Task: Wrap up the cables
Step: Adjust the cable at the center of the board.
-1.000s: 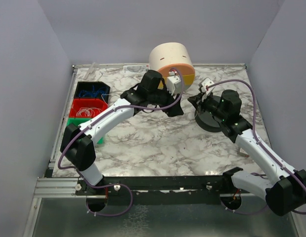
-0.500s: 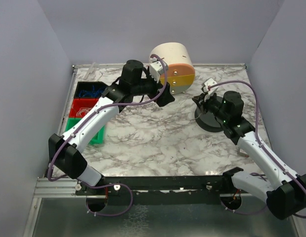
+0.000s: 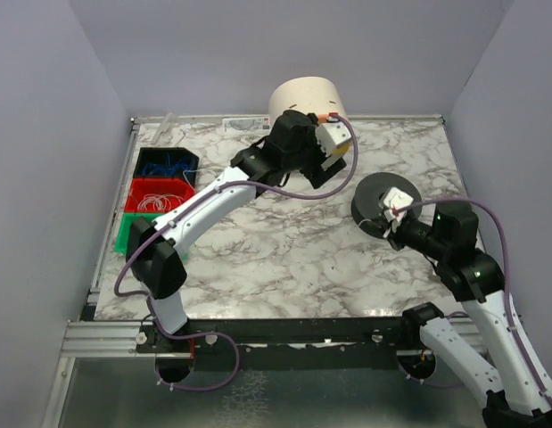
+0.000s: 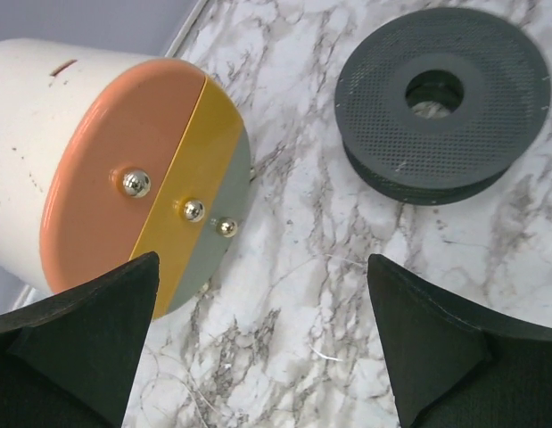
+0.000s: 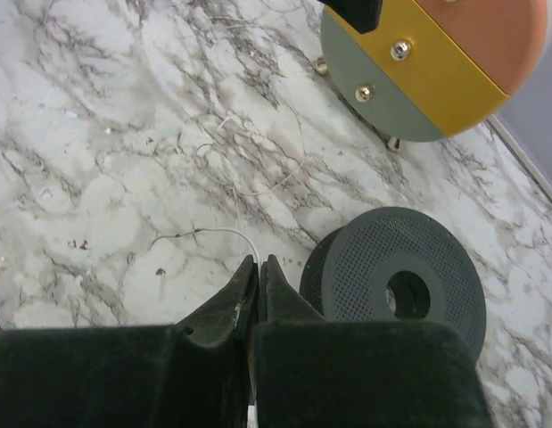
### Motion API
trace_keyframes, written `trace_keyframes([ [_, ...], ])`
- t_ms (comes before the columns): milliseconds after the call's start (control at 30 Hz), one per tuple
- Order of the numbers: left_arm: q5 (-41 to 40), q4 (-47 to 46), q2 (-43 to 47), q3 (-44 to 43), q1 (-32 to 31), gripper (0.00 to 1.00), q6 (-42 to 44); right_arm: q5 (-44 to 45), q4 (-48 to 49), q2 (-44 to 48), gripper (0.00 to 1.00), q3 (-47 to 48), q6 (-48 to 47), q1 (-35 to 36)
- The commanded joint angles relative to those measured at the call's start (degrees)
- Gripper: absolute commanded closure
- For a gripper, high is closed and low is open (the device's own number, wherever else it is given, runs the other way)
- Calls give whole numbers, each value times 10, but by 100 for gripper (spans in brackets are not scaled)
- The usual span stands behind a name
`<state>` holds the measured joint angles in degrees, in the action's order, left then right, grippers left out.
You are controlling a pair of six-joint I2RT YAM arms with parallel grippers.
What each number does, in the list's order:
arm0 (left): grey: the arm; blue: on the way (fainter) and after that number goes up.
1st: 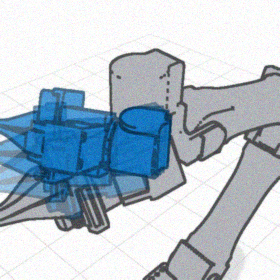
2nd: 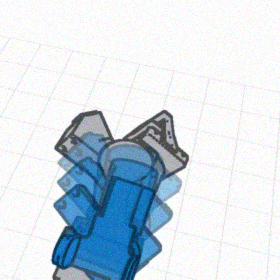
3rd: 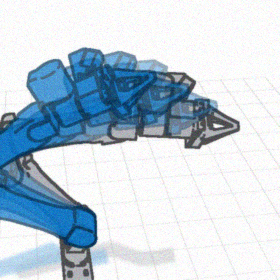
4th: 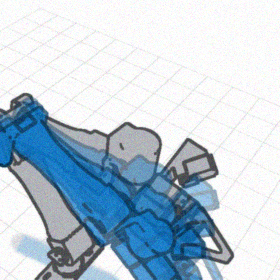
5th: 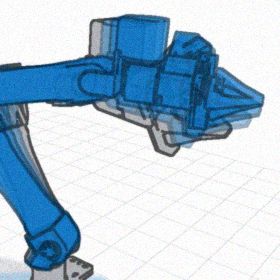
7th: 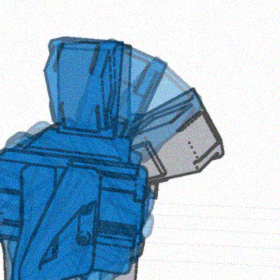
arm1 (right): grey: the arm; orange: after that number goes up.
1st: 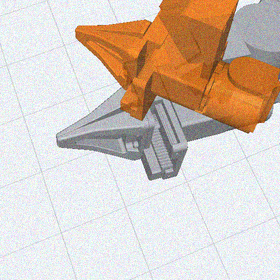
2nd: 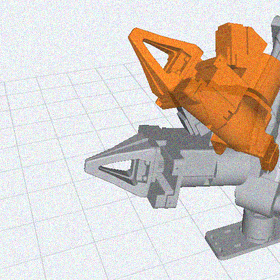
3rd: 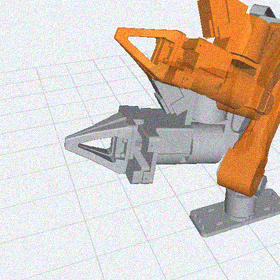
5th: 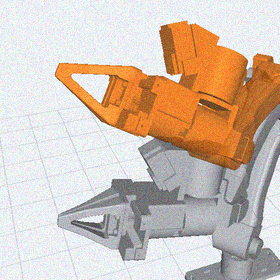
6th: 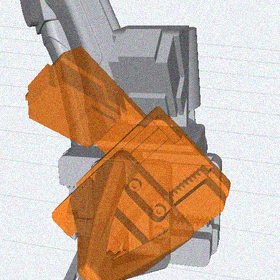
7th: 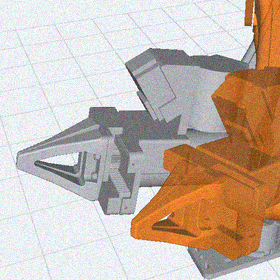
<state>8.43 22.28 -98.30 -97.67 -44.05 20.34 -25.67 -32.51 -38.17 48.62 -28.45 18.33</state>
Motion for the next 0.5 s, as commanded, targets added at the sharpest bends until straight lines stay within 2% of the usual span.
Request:
trace_keyframes([
  [0, -63, -24, -77, -7, -17, 1, 67, -33, -129, 60, 99, -16, -83, -24],
  [167, -117, -120, -129, 48, -57, 1, 162, -104, -175, 101, 99, -21, -120, -54],
  [267, -151, -137, -165, 41, -84, 1, 210, -133, -188, 107, 99, -29, -132, -63],
  [467, -134, -132, -201, 18, -122, 1, 249, -165, -220, 106, 99, -24, -163, -70],
])
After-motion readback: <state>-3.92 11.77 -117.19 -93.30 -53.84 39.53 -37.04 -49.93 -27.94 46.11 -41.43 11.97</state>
